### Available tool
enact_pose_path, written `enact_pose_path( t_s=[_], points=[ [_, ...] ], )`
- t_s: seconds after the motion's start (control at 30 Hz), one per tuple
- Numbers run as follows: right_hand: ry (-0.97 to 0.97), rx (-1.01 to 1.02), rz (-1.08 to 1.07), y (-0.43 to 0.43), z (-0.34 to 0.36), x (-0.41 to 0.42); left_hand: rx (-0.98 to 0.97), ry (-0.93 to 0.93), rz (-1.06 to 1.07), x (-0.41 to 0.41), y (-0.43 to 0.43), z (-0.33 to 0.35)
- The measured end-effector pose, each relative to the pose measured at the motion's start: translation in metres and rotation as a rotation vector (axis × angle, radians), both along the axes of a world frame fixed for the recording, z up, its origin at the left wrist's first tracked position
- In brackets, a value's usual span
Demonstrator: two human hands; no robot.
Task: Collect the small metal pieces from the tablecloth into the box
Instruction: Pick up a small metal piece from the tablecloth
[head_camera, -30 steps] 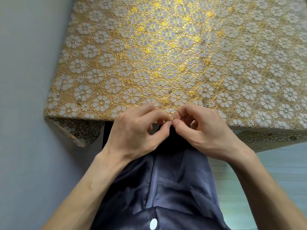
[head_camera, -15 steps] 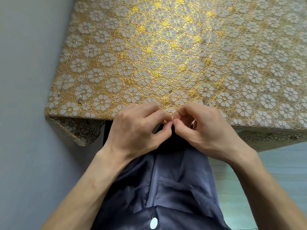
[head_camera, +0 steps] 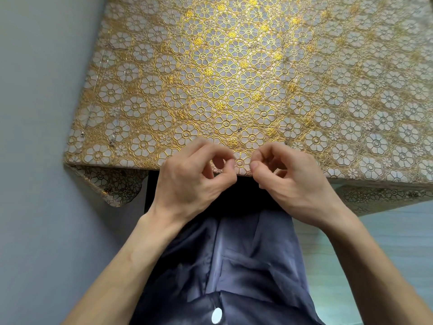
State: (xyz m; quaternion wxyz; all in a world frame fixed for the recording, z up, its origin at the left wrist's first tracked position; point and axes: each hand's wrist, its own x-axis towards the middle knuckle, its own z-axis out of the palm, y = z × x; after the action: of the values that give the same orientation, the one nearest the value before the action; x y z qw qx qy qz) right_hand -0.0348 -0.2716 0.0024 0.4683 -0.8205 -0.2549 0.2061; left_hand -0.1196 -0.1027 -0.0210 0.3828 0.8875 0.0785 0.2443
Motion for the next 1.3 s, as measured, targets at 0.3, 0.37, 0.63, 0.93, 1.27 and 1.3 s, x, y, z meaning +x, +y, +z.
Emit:
enact_pose_path(
  t_s=[0.3,0.37,0.63,0.93,1.27,1.3],
  points=[
    [0.014,0.125,-0.096,-0.001,-0.007,-0.003,-0.202,0.163,-0.067,-0.003,-0.012,0.014],
    [-0.032,0.129,-0.112,-0.001,-0.009,-0.005,-0.288,0.199,-0.050,-0.002,-0.016,0.013],
    [-0.131,0.141,-0.139,-0.001,-0.017,-0.009,-0.423,0.265,-0.006,0.003,-0.017,0.011],
    [-0.233,0.105,-0.131,-0.001,-0.018,-0.008,-0.415,0.283,-0.004,0.004,-0.016,0.011],
    [-0.317,0.088,-0.097,-0.002,-0.014,-0.005,-0.345,0.270,-0.018,0.005,-0.012,0.014],
    [-0.327,0.088,-0.093,-0.002,-0.014,-0.006,-0.339,0.270,-0.018,0.005,-0.012,0.014]
  ],
)
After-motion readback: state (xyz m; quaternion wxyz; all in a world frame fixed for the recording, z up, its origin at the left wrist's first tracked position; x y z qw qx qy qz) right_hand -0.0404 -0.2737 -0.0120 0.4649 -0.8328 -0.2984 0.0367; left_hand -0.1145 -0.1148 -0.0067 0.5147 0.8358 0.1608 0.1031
